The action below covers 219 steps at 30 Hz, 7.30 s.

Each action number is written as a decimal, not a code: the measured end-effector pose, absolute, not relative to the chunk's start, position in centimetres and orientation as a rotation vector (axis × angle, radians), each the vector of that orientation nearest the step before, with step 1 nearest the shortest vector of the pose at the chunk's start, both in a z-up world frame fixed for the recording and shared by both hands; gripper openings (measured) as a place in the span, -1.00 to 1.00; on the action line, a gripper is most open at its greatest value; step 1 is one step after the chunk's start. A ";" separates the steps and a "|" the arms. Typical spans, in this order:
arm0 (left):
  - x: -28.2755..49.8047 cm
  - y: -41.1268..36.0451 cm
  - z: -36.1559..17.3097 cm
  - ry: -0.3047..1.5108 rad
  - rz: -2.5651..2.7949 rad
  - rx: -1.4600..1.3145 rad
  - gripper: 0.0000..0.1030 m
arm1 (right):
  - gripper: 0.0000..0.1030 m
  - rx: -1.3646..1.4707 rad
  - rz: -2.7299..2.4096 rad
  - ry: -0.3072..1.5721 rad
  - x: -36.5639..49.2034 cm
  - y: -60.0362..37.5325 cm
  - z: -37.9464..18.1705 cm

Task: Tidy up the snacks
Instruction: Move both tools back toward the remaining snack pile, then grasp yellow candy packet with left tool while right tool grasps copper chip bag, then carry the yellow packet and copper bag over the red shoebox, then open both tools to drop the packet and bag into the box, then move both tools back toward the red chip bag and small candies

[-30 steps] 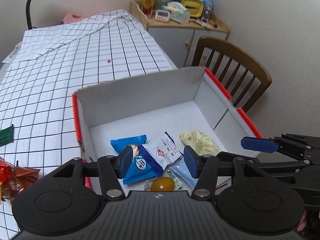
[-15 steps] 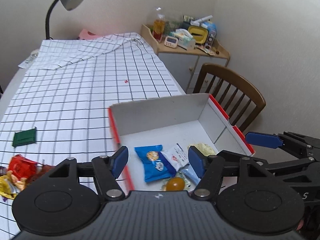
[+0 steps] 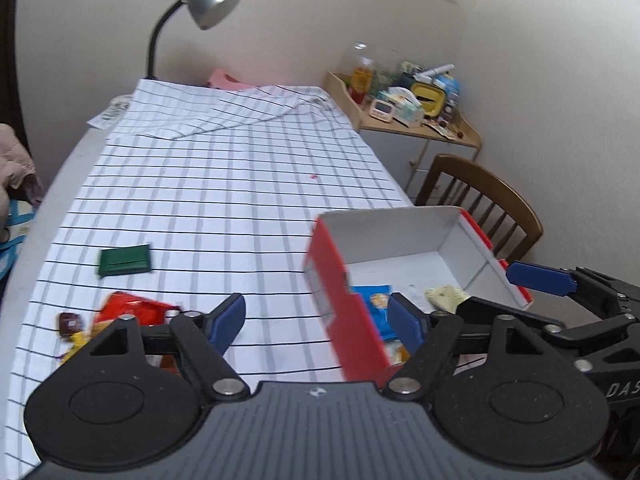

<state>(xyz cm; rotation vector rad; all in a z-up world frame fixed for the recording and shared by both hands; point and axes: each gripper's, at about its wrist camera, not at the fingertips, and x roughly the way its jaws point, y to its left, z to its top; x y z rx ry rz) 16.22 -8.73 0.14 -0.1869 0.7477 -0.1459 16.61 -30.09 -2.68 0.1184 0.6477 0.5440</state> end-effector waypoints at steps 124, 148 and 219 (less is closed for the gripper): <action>16.1 -6.0 -1.8 0.828 -0.147 -0.184 -0.52 | -0.10 0.130 0.439 0.865 16.9 -27.2 -5.6; 23.8 -21.0 -2.9 0.881 -0.190 -0.145 -0.52 | -0.10 0.073 0.398 0.872 24.5 -39.9 -8.0; 21.3 -20.5 -3.3 0.842 -0.206 -0.103 0.19 | 0.61 0.100 0.454 0.752 21.7 -39.2 -4.8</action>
